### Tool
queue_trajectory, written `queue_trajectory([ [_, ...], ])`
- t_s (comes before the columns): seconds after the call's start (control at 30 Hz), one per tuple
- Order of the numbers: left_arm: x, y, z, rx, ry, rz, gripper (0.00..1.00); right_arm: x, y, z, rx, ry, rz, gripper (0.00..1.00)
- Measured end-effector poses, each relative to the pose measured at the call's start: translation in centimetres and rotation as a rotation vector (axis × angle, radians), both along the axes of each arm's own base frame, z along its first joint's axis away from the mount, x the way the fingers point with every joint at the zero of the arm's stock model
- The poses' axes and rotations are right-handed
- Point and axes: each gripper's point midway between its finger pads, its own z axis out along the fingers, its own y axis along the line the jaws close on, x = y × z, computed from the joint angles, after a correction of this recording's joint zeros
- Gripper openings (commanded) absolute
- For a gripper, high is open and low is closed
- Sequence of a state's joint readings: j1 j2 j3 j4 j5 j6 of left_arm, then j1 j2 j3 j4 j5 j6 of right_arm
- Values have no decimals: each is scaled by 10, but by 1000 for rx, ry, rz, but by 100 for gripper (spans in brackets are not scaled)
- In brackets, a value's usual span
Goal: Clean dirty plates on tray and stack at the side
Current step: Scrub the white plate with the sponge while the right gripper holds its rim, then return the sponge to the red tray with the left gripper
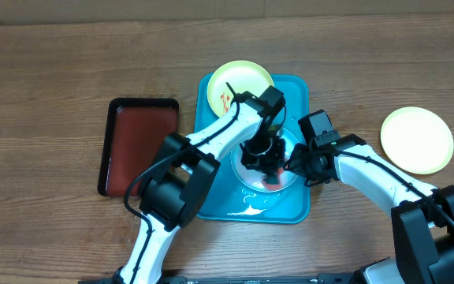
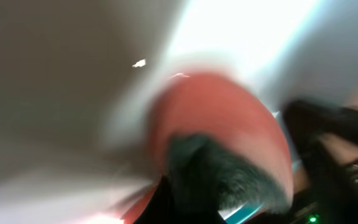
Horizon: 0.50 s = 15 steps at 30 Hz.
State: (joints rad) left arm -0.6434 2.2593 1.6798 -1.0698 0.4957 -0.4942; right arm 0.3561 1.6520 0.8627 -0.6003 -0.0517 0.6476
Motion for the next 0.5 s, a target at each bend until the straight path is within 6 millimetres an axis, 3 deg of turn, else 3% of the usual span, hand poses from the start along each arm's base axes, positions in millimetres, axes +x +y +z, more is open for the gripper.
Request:
queue_trajectory([
  [0.1,0,23,1,97,20,21,4,0,0,0,0,1,0,4],
  [0.3,24,75,6,345,-65,50,4,0,0,0,0,1,0,4],
  [0.5,43,92,21,445,-142,59,4,0,0,0,-1,0,9,4],
])
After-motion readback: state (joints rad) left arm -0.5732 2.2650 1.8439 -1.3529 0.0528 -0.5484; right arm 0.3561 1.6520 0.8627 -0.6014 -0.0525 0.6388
